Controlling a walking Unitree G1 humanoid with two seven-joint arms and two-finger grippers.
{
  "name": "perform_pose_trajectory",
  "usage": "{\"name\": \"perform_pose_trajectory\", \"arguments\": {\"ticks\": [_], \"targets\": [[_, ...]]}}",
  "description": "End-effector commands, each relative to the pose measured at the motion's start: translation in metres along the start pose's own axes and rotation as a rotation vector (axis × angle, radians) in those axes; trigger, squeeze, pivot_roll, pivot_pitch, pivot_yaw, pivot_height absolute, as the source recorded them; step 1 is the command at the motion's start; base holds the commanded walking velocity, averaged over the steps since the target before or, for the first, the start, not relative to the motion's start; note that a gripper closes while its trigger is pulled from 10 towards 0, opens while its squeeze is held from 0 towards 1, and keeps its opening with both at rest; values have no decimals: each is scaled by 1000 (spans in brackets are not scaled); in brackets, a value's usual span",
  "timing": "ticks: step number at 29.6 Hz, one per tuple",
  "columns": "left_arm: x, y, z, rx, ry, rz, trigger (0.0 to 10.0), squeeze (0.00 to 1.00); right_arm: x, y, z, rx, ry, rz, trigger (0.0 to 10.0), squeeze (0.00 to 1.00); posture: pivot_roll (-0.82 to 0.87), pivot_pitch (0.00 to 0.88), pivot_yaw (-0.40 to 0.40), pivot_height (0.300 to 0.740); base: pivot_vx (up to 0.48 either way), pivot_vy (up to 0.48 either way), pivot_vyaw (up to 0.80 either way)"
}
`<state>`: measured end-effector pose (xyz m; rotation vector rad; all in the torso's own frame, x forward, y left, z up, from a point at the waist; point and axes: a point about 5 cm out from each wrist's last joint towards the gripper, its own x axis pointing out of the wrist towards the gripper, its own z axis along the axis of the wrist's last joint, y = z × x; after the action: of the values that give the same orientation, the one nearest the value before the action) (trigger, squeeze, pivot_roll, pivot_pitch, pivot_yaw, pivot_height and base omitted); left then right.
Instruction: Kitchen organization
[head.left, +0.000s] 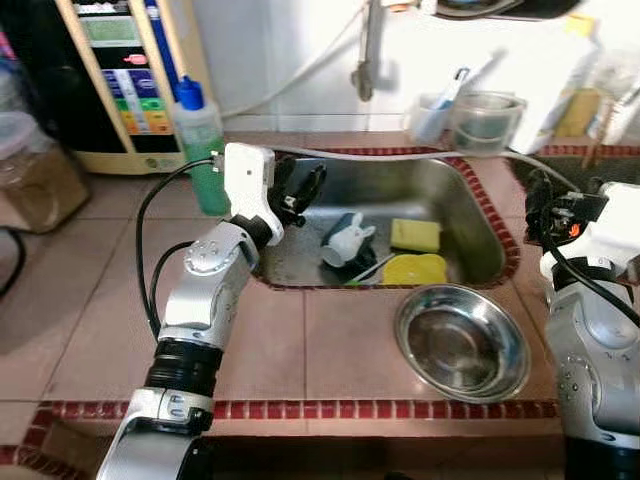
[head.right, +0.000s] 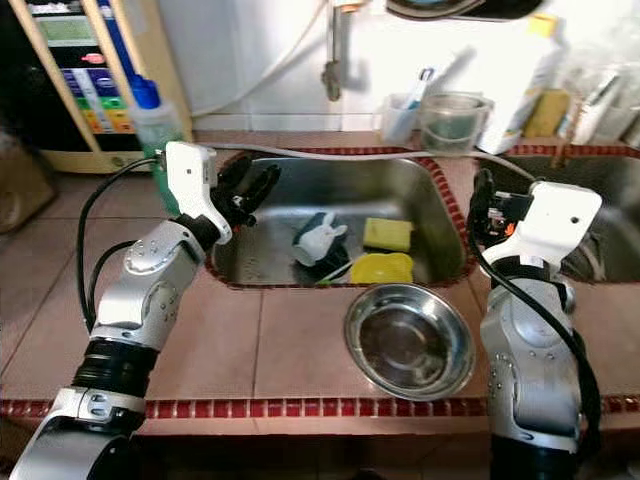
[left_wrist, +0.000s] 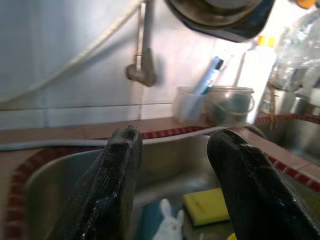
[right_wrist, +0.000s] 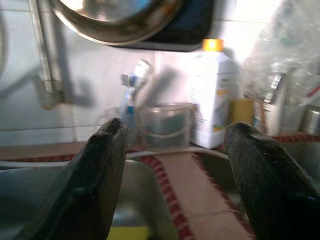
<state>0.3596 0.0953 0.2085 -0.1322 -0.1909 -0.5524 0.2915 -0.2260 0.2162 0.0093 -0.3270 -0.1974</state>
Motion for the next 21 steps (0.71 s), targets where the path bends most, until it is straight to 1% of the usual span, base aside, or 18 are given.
{"name": "perform_pose_trajectory", "arguments": {"ticks": [1,9,13,21], "targets": [[-1,1,4,11,-7,0,10000,0,1,-1,2,0,-9,-7,10000,0,-213,17,35,703,0,0,0],[-2,0,4,6,-5,-8,10000,0,1,-2,2,-4,-14,-4,10000,0,-212,24,36,703,0,0,0],[-1,0,4,5,-3,-13,10000,0,1,-3,2,-4,-12,-6,10000,0,-211,25,39,703,0,-181,0],[-1,0,5,5,1,-18,10000,0,-1,-4,0,-3,-7,-14,10000,0,-211,31,47,703,0,-444,0]]}}
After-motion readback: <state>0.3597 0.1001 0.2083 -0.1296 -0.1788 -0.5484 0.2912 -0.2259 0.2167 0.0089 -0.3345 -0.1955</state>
